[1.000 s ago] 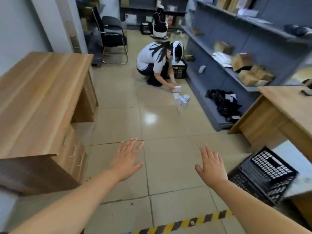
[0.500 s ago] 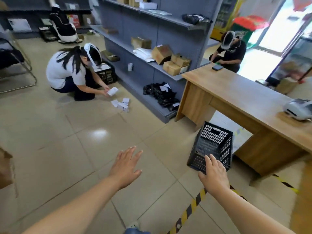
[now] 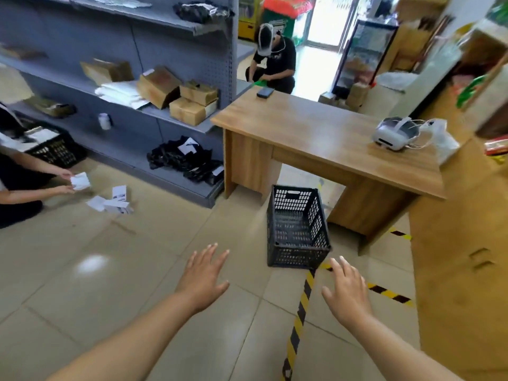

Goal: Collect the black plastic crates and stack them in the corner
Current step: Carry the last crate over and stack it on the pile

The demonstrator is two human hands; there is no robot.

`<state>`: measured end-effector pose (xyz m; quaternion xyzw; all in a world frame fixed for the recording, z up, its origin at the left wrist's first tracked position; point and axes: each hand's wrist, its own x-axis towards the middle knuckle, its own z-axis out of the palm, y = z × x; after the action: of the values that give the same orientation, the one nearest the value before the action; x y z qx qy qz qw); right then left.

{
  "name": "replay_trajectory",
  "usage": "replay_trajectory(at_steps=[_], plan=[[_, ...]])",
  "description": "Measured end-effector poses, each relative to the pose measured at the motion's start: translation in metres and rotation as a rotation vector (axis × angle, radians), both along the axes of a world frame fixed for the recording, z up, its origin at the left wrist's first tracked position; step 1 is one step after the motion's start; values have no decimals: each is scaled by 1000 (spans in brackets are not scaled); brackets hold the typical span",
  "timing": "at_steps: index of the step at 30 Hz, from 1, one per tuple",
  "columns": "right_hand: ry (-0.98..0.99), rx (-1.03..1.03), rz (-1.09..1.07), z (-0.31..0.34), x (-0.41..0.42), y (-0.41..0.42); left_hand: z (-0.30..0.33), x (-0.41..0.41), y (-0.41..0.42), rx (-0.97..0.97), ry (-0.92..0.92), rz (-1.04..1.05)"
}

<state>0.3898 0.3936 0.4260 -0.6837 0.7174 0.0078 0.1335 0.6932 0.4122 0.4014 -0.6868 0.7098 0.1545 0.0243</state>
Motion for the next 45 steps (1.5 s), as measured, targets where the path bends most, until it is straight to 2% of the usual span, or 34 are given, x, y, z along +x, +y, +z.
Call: replay_trajectory(at_steps=[3, 9, 20, 24, 28, 34, 45], plan=[[16, 10, -84, -4, -32, -21, -6, -31, -40, 2, 18, -79], [35, 29, -117, -12, -93, -87, -14, -91, -110, 9, 35, -112], [52, 71, 55, -21, -177, -243, -31, -182, -219, 65, 48, 18], [52, 119, 96, -32, -182, -288, -46, -193, -243, 122, 52, 49], [136, 133, 191, -44, -177, -331, -60, -192, -277, 158, 51, 81], [177, 202, 314, -65, -168, -390, -84, -191, -338, 191, 120, 158], [175, 358, 443, -133, -165, -475, -147, -210, -394, 324, 145, 238]])
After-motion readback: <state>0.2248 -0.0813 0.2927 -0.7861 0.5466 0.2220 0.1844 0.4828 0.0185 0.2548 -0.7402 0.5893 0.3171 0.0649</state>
